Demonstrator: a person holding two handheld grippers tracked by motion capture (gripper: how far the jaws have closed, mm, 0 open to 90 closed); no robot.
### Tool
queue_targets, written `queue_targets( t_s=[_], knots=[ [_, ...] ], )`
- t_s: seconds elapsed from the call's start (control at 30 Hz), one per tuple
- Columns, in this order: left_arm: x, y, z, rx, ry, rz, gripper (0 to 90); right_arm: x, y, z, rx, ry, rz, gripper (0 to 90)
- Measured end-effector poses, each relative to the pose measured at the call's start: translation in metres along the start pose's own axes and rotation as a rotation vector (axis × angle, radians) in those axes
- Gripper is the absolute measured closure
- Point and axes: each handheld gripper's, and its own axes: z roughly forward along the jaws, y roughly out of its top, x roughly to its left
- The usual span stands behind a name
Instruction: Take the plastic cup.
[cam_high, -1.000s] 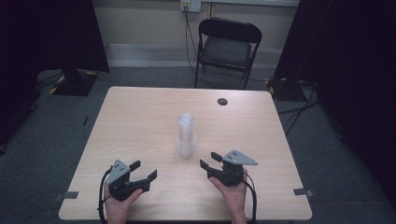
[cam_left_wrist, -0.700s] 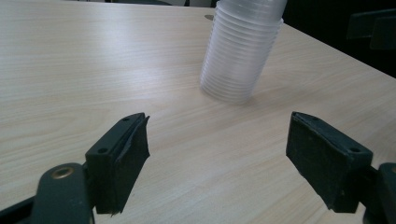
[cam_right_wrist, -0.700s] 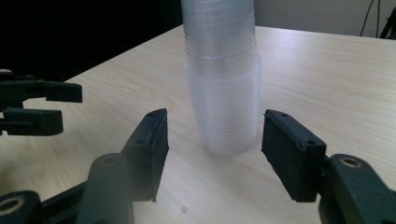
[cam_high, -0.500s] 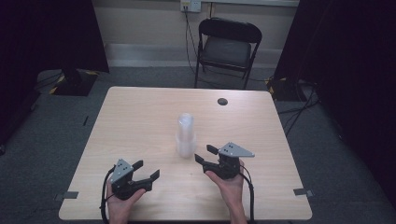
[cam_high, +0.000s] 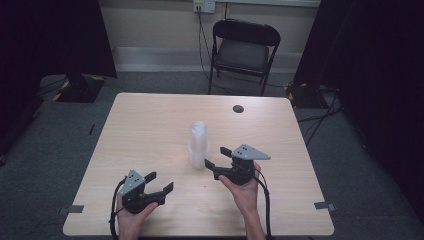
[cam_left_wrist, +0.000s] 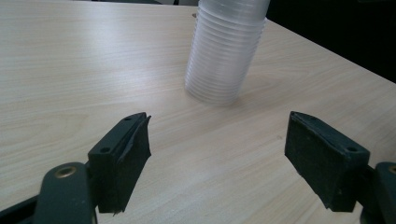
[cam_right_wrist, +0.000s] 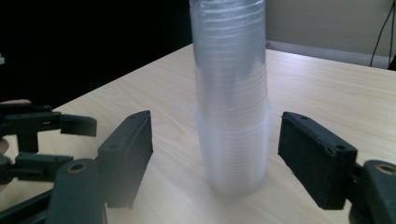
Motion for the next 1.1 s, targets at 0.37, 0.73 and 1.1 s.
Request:
queue_targets(
  t_s=[0.37,0.73,1.1],
  knots=[
    [-0.002,0.0,0.003,0.007,-0.009,-0.002,22.1,0.0,0.023,0.016,-0.001,0.003,-0.053,19.3],
    [-0.002,0.003,0.001,0.001,-0.02,-0.011,22.3,-0.009,0.034,0.043,-0.014,0.006,-0.058,17.6],
    [-0.004,0.005,0.004,0.004,-0.024,-0.002,25.0,-0.017,0.036,0.064,0.009,0.007,-0.06,19.3]
  ],
)
